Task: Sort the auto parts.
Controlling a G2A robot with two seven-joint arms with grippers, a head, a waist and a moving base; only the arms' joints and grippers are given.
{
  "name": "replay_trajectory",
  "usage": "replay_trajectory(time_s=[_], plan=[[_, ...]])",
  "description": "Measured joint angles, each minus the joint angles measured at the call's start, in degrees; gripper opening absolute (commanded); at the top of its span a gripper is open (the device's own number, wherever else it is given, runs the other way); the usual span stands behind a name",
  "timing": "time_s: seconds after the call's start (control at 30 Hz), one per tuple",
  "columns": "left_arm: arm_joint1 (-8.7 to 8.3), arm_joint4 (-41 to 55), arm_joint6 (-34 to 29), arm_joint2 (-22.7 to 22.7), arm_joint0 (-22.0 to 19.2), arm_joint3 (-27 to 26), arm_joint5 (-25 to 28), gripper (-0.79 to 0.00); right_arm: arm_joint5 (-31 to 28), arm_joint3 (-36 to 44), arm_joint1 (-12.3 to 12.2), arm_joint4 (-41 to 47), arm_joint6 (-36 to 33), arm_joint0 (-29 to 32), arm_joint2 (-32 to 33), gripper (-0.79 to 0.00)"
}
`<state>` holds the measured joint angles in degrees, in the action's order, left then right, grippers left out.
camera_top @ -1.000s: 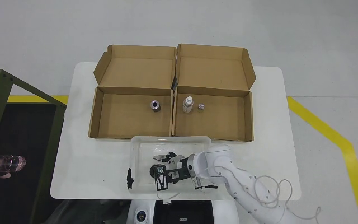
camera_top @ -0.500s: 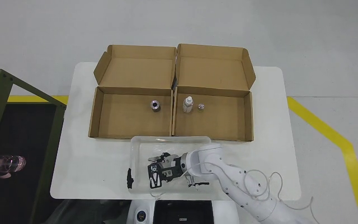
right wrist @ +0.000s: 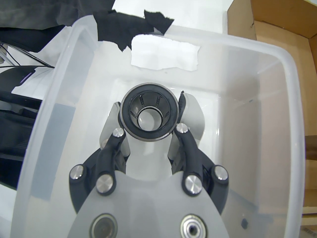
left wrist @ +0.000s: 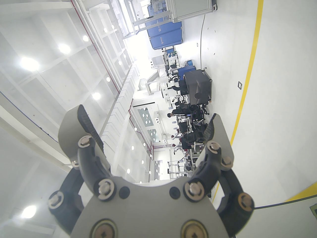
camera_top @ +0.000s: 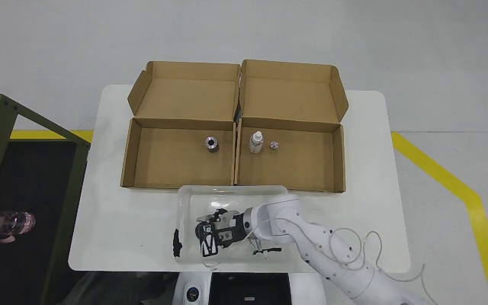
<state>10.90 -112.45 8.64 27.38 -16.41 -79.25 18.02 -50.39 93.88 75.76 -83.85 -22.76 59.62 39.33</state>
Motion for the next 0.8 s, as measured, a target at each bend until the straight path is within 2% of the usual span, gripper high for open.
replay_trajectory(time_s=[0.8], plan=[[0.00, 0.0, 0.0, 0.0, 0.0, 0.0, 0.0, 0.000, 2.0, 10.0, -2.1, -0.9, 7.4, 1.3, 7.6, -0.785]])
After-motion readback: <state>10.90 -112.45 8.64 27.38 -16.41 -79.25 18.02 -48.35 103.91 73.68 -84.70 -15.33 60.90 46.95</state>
